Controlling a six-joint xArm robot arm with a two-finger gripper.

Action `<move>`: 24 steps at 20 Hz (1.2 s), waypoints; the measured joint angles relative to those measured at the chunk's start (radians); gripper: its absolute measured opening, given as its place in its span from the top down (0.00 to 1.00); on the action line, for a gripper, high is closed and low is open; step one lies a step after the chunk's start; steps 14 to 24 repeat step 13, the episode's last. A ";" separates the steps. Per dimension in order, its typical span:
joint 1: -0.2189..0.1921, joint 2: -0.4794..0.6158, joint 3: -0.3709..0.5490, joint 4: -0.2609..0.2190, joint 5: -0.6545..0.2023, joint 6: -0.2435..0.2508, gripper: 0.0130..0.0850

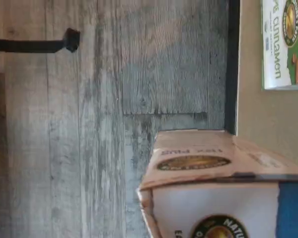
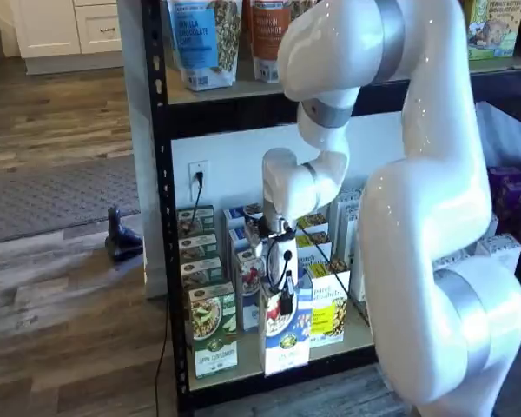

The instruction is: Pick up the blue and white box that is on the bottom shelf, the second box from the left

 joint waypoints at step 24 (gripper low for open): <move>-0.002 -0.276 0.222 -0.001 0.056 -0.002 0.56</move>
